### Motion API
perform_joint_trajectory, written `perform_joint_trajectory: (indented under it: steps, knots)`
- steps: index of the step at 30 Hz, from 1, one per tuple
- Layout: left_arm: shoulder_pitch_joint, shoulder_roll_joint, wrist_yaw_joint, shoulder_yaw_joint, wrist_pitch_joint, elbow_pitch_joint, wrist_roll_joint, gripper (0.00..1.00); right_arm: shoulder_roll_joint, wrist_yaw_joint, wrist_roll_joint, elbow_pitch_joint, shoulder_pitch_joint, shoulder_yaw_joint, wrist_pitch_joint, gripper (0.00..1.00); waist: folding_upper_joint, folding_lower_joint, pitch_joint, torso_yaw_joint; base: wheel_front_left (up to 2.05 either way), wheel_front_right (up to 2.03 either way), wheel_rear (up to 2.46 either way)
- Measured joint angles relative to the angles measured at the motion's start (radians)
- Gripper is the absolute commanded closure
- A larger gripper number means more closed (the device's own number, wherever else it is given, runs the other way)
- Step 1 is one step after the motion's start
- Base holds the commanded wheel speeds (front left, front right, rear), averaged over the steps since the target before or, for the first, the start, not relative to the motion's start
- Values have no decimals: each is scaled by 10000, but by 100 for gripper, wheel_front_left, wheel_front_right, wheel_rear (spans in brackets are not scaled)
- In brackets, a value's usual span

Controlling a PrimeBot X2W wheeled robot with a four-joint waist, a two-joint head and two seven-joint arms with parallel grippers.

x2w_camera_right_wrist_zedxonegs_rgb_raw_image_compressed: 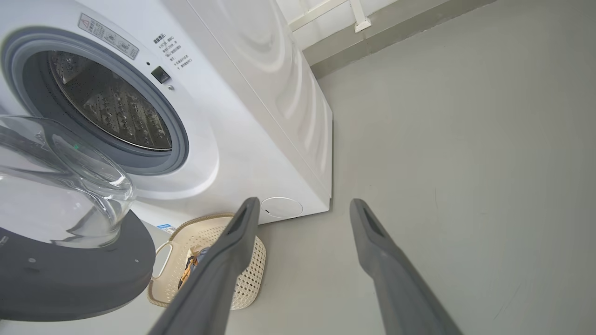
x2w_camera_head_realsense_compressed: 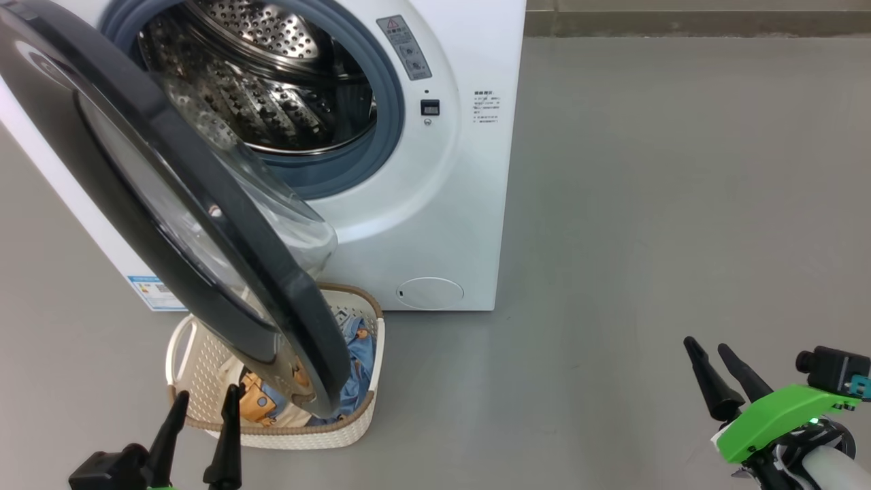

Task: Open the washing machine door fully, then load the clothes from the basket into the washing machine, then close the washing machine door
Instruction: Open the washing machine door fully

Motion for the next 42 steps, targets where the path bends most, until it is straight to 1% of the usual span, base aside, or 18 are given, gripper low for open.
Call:
perform_joint_trajectory:
  steps: [5, 6, 8, 12, 16, 19, 22, 27, 30, 33, 38, 39, 40, 41, 42]
  knots:
    - [-1, -23, 0, 36, 0, 15, 8, 0, 403, 0, -1498, -163, 360, -905, 0, 0, 0, 0, -12, 89, 0, 0, 0]
    - [-1, -23, 0, 36, 0, 15, 8, 0, 403, 0, -1498, -163, 360, -905, 0, 0, 0, 0, -12, 89, 0, 0, 0]
    - [-2, -23, 0, 65, 0, 13, 50, 0, 493, 0, -2263, -337, 430, -1289, 0, 0, 0, 0, 19, 116, 0, 0, 0]
    - [-4, -25, 0, 107, 0, -21, 81, 0, 736, 0, -3638, -1030, 639, -2169, 0, 0, 0, 0, 78, 162, 0, 0, 0]
    - [-10, -27, 0, 142, 0, -61, 105, 0, 1122, 0, -4995, -1848, 1054, -3147, -2, 0, 0, 0, 143, 188, 0, 0, 0]
    - [-22, -33, 0, 153, 0, -115, 178, 0, 1486, 0, -5731, -2451, 1411, -3887, -4, 0, -1, 0, 173, 218, 0, 0, 0]
    - [-62, -48, 0, 196, 0, -182, 178, 0, 1866, 0, -6276, -2828, 1768, -4456, -10, 0, 0, 0, 196, 242, 0, 0, 0]
    - [-188, -142, 0, 215, 0, -190, 178, 0, 2370, 0, -6987, -3001, 2421, -4861, -10, 0, 0, 0, 250, 297, 0, 0, 0]
    - [-236, -203, 0, 232, 0, -178, 178, 0, 2617, 0, -7081, -3012, 2694, -4991, -10, 0, 0, 0, 285, 349, 0, 0, 0]
    - [-244, -236, 0, 238, 0, -163, 178, 0, 2725, 0, -7139, -2984, 2845, -5053, -10, 0, 0, 0, 269, 369, 0, 0, 0]
    - [-321, -291, 0, 334, 0, -86, 178, 0, 2731, 0, -7227, -2941, 2869, -5127, -10, 0, 0, 0, 191, 379, 0, 0, 0]
    - [-380, -336, 2, 449, 0, -52, 173, 20, 2732, 0, -7231, -2932, 2881, -5127, -10, 0, 0, 0, 165, 383, 0, 0, 0]
    - [-424, -380, 0, 562, 0, -58, 148, 69, 2732, 0, -7242, -2924, 2891, -5129, -10, 0, 0, 0, 142, 387, 0, 0, 0]
    - [-459, -428, 0, 688, 0, -94, 142, 100, 2734, 0, -7256, -2922, 2904, -5129, -10, 0, 0, 0, 119, 393, 0, 0, 0]
    - [-477, -464, 2, 802, 0, -188, 142, 100, 2732, 0, -7256, -2918, 2928, -5129, -10, 0, -1, 0, 102, 402, 0, 0, 0]
